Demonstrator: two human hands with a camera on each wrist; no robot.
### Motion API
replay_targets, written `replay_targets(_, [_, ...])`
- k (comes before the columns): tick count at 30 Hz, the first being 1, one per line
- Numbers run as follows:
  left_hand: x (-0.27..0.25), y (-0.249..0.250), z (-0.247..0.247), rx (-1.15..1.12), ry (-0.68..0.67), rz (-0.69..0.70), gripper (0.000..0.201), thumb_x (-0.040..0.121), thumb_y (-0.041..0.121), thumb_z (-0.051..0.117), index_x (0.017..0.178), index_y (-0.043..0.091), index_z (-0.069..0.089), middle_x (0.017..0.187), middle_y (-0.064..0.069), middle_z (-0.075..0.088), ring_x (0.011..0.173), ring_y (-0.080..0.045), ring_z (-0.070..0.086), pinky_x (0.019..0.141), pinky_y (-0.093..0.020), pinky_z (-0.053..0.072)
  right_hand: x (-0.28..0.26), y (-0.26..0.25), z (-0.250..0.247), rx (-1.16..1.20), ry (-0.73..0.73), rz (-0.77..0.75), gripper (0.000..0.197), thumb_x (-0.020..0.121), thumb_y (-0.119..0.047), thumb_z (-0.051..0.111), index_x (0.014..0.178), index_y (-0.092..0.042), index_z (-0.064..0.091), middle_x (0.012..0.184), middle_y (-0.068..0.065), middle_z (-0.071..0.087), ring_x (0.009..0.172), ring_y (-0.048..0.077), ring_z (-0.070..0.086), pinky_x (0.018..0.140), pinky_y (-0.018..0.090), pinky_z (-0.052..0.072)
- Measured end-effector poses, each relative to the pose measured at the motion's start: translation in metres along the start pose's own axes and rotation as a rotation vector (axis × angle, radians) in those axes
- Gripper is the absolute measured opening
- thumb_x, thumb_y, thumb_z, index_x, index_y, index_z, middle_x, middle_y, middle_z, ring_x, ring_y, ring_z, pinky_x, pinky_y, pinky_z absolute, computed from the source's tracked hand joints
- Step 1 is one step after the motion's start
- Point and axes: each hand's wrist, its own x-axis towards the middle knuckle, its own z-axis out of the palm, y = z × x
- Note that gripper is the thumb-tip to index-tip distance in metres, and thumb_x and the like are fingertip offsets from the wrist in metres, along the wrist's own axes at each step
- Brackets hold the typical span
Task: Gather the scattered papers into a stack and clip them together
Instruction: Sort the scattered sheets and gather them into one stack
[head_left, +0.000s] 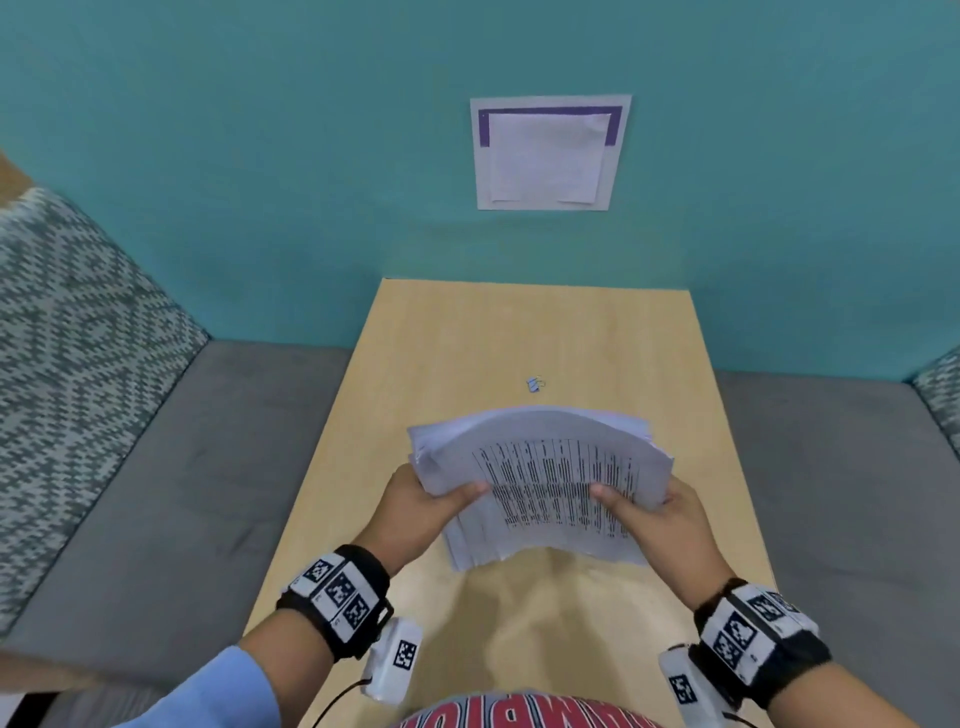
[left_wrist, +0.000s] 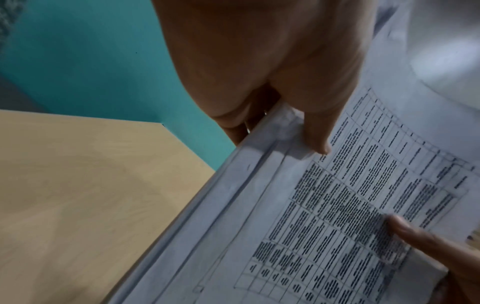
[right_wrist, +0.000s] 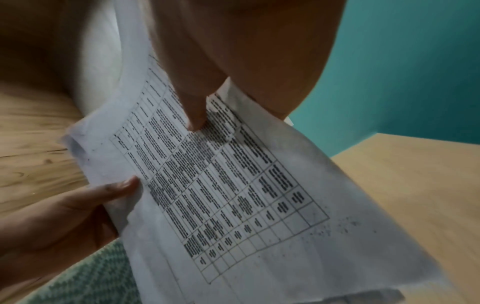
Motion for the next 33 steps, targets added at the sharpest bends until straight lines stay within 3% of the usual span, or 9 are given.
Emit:
replay_targets(6, [-0.002, -0.011, -0.008, 0.074, -0.079, -0.066, 0.038, 0.083, 0.01, 0.09, 0.119, 0.015, 0.078, 0.115, -0.001, 0.083, 0.109, -0.018, 0.078, 0.092, -0.032, 0.059, -0.003, 0.024, -0.006, -0.019, -0.096, 0.044, 0.023, 0.082, -0.009, 0.085, 0.104, -0.013, 0.078, 0.101, 0.017, 0.08, 0.098, 0.029, 0.077, 0.091, 0.038, 0.058])
replay_targets(13, [-0.006, 0.012, -0.006, -0.073, 0.0, 0.03, 0.029, 0.09, 0.005, 0.083, 0.116, 0.016, 0.079, 0.113, -0.005, 0.083, 0.108, -0.022, 0.079, 0.095, -0.038, 0.062, -0.004, -0.005, -0.003, 0.053, -0.056, -0.085, 0.02, 0.091, 0.0, 0.075, 0.105, -0.015, 0.079, 0.104, 0.008, 0.082, 0.095, 0.016, 0.076, 0.084, 0.023, 0.06])
replay_targets(15, [-0.009, 0.019, -0.008, -0.065, -0.013, 0.05, 0.031, 0.086, 0.006, 0.086, 0.114, 0.016, 0.079, 0.111, -0.003, 0.084, 0.105, -0.018, 0.079, 0.091, -0.033, 0.062, -0.005, -0.003, -0.005, 0.047, -0.023, -0.076, 0.021, 0.088, -0.002, 0.079, 0.104, -0.016, 0.078, 0.104, 0.009, 0.081, 0.093, 0.017, 0.077, 0.084, 0.027, 0.061])
replay_targets(20, [-0.01, 0.029, -0.016, 0.168, -0.031, 0.171, 0.029, 0.082, 0.009, 0.091, 0.106, 0.022, 0.081, 0.104, 0.004, 0.082, 0.096, -0.005, 0.075, 0.089, -0.024, 0.057, -0.007, 0.019, -0.004, -0.121, -0.109, -0.021, 0.021, 0.089, -0.006, 0.08, 0.104, -0.021, 0.078, 0.101, -0.001, 0.081, 0.096, 0.014, 0.075, 0.084, 0.036, 0.057])
replay_targets(23, [-0.011, 0.049, -0.022, 0.39, -0.065, 0.323, 0.028, 0.087, 0.015, 0.087, 0.109, 0.029, 0.079, 0.097, 0.014, 0.082, 0.096, -0.002, 0.076, 0.088, -0.02, 0.057, -0.001, 0.024, -0.001, -0.159, -0.107, -0.039, 0.01, 0.093, -0.013, 0.078, 0.1, -0.019, 0.079, 0.098, 0.005, 0.079, 0.099, 0.027, 0.072, 0.089, 0.045, 0.056])
replay_targets(27, [-0.014, 0.087, -0.012, 0.996, -0.16, 0.565, 0.029, 0.094, 0.048, 0.066, 0.122, 0.043, 0.068, 0.108, 0.023, 0.076, 0.1, 0.001, 0.072, 0.082, -0.029, 0.058, 0.002, 0.024, 0.004, -0.161, -0.096, -0.047, 0.008, 0.093, -0.021, 0.079, 0.097, -0.015, 0.076, 0.097, 0.018, 0.074, 0.091, 0.043, 0.064, 0.078, 0.032, 0.048])
replay_targets(28, [-0.014, 0.093, -0.004, 1.134, -0.21, 0.56, 0.032, 0.094, 0.052, 0.062, 0.125, 0.043, 0.065, 0.112, 0.021, 0.076, 0.102, -0.004, 0.072, 0.08, -0.03, 0.057, 0.001, 0.021, 0.005, -0.167, -0.116, -0.056, 0.002, 0.093, -0.019, 0.078, 0.093, -0.019, 0.076, 0.09, 0.012, 0.074, 0.08, 0.037, 0.063, 0.074, 0.027, 0.046])
replay_targets(30, [-0.015, 0.097, 0.015, 1.345, -0.277, 0.507, 0.03, 0.095, 0.048, 0.059, 0.123, 0.039, 0.064, 0.113, 0.012, 0.075, 0.103, -0.016, 0.071, 0.074, -0.032, 0.052, -0.002, 0.015, 0.009, -0.209, -0.182, -0.122, 0.031, 0.095, -0.005, 0.074, 0.082, -0.034, 0.074, 0.075, -0.009, 0.07, 0.067, 0.01, 0.057, 0.066, 0.019, 0.042])
replay_targets(33, [-0.015, 0.092, 0.031, 1.436, -0.276, 0.423, 0.017, 0.096, 0.029, 0.054, 0.108, 0.029, 0.067, 0.104, 0.002, 0.076, 0.095, -0.029, 0.07, 0.066, -0.033, 0.046, -0.004, 0.001, 0.011, -0.262, -0.225, -0.091, 0.053, 0.092, 0.006, 0.068, 0.079, -0.044, 0.074, 0.078, -0.016, 0.073, 0.069, -0.001, 0.059, 0.066, 0.017, 0.044])
